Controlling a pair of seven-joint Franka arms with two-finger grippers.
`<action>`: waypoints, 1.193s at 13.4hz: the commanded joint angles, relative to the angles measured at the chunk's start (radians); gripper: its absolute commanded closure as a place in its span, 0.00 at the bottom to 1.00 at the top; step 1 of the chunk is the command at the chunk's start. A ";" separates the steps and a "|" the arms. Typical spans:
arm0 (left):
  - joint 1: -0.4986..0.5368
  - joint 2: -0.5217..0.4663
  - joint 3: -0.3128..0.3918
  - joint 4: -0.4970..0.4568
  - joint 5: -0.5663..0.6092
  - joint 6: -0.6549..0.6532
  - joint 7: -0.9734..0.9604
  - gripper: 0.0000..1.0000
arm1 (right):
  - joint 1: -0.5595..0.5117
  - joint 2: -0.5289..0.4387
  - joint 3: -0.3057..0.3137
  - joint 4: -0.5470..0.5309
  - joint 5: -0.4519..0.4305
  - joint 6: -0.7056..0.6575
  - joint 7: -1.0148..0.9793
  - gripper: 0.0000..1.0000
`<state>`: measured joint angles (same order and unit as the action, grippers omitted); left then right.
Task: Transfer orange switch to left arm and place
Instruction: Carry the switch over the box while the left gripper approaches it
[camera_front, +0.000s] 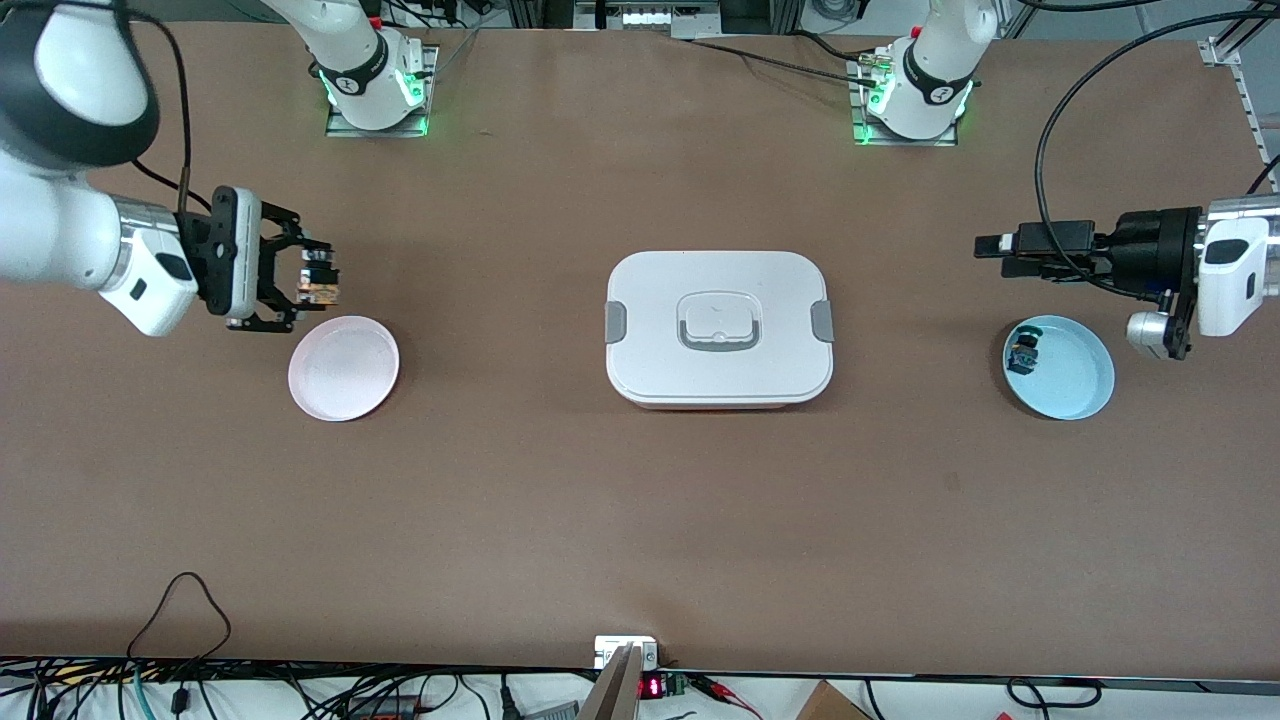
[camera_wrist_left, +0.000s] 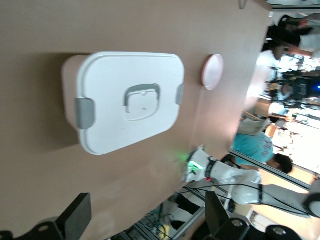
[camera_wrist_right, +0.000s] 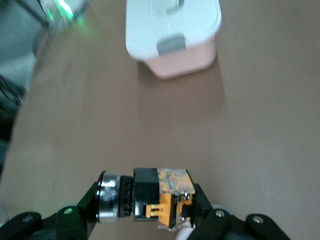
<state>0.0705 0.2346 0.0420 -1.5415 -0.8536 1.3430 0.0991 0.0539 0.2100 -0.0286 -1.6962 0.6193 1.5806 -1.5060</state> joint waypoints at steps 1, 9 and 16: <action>-0.012 0.018 -0.002 -0.002 -0.102 -0.013 0.008 0.00 | -0.035 0.084 0.006 0.000 0.308 -0.025 -0.115 1.00; -0.053 0.091 -0.004 -0.002 -0.311 0.007 0.011 0.00 | 0.035 0.127 0.016 -0.031 0.931 -0.011 -0.181 1.00; -0.101 0.077 -0.002 -0.103 -0.470 0.077 0.010 0.00 | 0.254 0.166 0.016 -0.030 1.159 0.168 -0.295 1.00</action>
<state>-0.0281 0.3287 0.0330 -1.5911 -1.2788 1.4015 0.0957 0.2382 0.3752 -0.0076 -1.7261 1.6897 1.6714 -1.7773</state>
